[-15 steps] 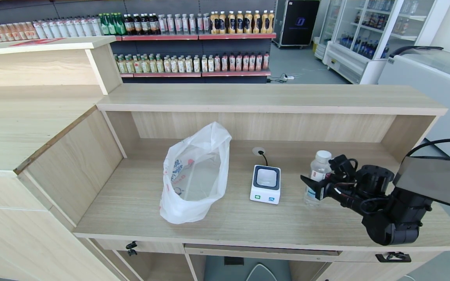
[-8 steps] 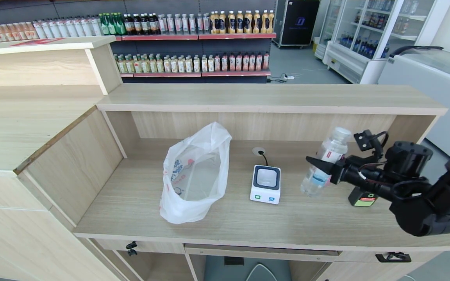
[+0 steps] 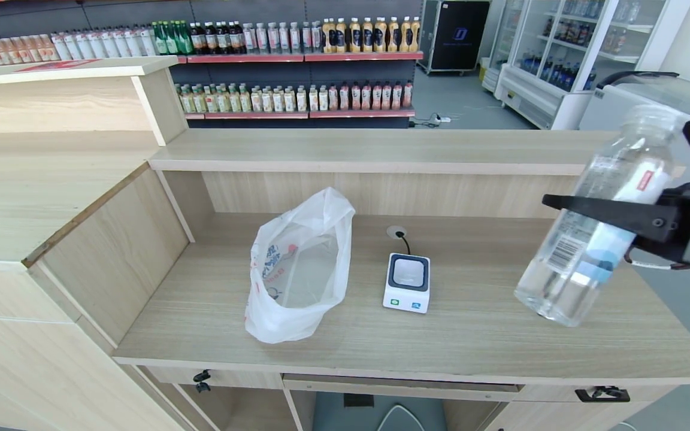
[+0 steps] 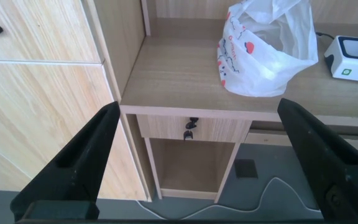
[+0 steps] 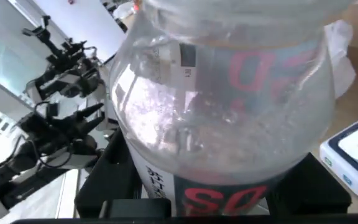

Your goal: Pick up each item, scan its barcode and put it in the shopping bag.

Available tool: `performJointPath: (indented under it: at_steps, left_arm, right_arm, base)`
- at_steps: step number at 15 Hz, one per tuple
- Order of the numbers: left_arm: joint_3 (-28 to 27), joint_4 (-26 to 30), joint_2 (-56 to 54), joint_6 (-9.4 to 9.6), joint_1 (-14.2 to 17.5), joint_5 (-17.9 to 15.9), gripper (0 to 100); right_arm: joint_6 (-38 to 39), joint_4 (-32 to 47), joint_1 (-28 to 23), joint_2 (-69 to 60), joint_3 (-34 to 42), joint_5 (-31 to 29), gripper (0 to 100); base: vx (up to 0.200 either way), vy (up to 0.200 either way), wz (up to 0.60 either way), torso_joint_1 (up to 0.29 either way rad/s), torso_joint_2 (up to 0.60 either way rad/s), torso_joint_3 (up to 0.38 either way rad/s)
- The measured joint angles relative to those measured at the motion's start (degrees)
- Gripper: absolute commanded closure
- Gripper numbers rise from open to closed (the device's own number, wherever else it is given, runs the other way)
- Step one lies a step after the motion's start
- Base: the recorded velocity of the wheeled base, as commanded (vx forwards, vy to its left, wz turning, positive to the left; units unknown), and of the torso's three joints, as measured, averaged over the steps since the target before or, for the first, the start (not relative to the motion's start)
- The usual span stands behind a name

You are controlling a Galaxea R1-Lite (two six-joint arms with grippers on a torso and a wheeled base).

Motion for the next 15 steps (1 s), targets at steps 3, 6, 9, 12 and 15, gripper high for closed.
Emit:
performJointPath:
  at_steps: [3, 6, 9, 12, 15]
  left_arm:
    - [0.00, -0.02, 0.00, 0.00, 0.00, 0.00, 0]
    - [0.00, -0.02, 0.00, 0.00, 0.00, 0.00, 0]
    - [0.00, 0.00, 0.00, 0.00, -0.02, 0.00, 0]
    - [0.00, 0.00, 0.00, 0.00, 0.00, -0.02, 0]
    - [0.00, -0.02, 0.00, 0.00, -0.02, -0.02, 0]
  right_arm:
    - [5.44, 0.90, 1.60, -6.58, -1.56, 1.60, 100]
    - [9.30, 0.87, 2.06, -9.62, -2.47, 9.29, 100]
    - [13.04, 0.21, 0.82, -12.12, -1.78, 22.33, 100]
    - [13.13, 0.13, 2.39, -12.97, -2.00, 23.98, 100]
    - [13.28, 0.05, 6.45, -12.65, -4.21, 23.84, 100]
  base:
    - [0.000, 0.000, 0.00, 0.000, 0.00, 0.000]
    - [0.000, 0.000, 0.00, 0.000, 0.00, 0.000]
    - [0.000, 0.000, 0.00, 0.000, 0.00, 0.000]
    - [0.000, 0.000, 0.00, 0.000, 0.00, 0.000]
    - [0.000, 0.000, 0.00, 0.000, 0.00, 0.000]
